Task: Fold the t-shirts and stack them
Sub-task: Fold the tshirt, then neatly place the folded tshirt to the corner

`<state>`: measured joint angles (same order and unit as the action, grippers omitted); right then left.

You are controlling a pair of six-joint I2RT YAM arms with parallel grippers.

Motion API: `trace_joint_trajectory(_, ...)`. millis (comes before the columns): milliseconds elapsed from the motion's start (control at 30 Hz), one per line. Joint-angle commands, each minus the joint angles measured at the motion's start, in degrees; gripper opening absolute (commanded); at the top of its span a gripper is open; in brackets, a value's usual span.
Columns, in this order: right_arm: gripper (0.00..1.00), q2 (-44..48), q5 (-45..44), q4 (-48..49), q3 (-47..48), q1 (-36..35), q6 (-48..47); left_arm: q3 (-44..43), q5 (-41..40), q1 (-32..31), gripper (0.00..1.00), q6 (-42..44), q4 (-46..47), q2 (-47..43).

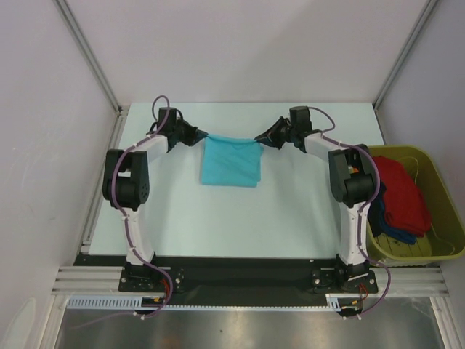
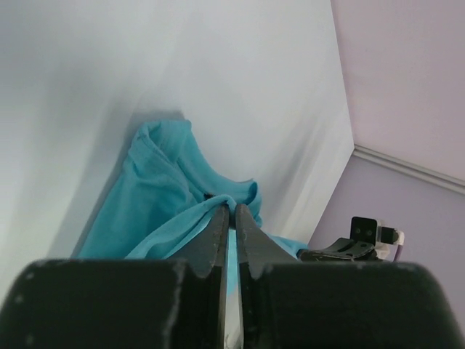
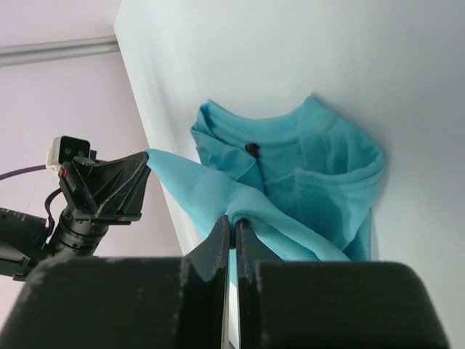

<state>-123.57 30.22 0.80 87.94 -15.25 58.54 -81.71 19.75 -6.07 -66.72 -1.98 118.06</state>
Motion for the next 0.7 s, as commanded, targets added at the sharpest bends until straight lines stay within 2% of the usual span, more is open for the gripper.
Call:
trace_joint_trajectory(0,0.05,-2.02,0.73,2.28,3.11,1.53,0.00,-6.07,0.55,0.70,0.10,1.59,1.28,2.17)
trace_joint_trajectory(33,0.12,-3.33,0.11,2.28,3.64,1.62,-1.66,-7.22,0.82,0.70,0.12,2.11,0.67,4.18)
trace_joint_trajectory(100,0.20,-5.79,-0.60,-0.42,7.75,2.94,-3.87,-10.65,0.38,0.79,0.16,3.43,-1.26,5.68)
trace_joint_trajectory(133,0.24,-7.02,-0.51,-1.84,9.42,3.64,-4.66,-12.66,-1.01,0.70,0.27,7.61,-2.32,6.65)
trace_joint_trajectory(167,0.26,-8.52,-0.95,-3.42,11.01,4.17,-7.10,-19.90,-1.03,0.62,0.34,10.44,-8.25,9.88)
trace_joint_trajectory(200,0.35,-8.79,-3.04,-6.31,14.33,5.30,-8.61,-25.02,-1.90,0.96,0.38,13.08,-13.87,11.74)
trace_joint_trajectory(267,0.36,-8.36,-4.02,-7.82,17.33,6.01,-13.95,-36.69,-3.84,1.05,0.51,21.78,-24.42,16.21)
trace_joint_trajectory(300,0.41,-8.36,-4.72,-12.27,21.53,6.19,-16.94,-39.81,-3.14,1.49,0.61,25.55,-27.00,17.37)
trace_joint_trajectory(367,0.43,-8.53,-5.52,-17.47,25.86,6.11,-25.18,-44.22,-1.21,1.93,0.70,28.38,-32.53,18.26)
trace_joint_trajectory(433,0.44,-7.66,-4.38,-21.88,26.93,5.58,-28.47,-42.32,-2.08,1.58,0.70,32.78,-33.27,14.32)
trace_joint_trajectory(500,0.44,-4.42,-1.93,-20.33,23.53,4.97,-30.93,-33.11,-1.82,1.15,0.69,35.07,-28.89,6.71)
trace_joint_trajectory(533,0.44,-3.01,-1.31,-19.00,19.15,4.61,-30.95,-28.55,-0.08,1.06,0.68,35.08,-25.74,4.22)
trace_joint_trajectory(567,0.45,-2.04,0.09,-17.60,16.59,4.35,-30.69,-19.98,4.12,1.14,0.67,34.82,-18.31,1.50)
trace_joint_trajectory(600,0.46,-0.90,0.89,-14.28,14.30,4.17,-29.64,-16.84,5.99,0.97,0.68,34.64,-15.54,-1.40)
trace_joint_trajectory(633,0.47,0.68,1.24,-13.03,12.45,3.91,-29.63,-14.73,6.70,0.88,0.74,35.16,-13.95,-2.30)
trace_joint_trajectory(667,0.52,1.13,0.64,-12.93,10.08,3.56,-29.98,-13.40,4.62,0.53,0.76,36.38,-14.89,-2.83)
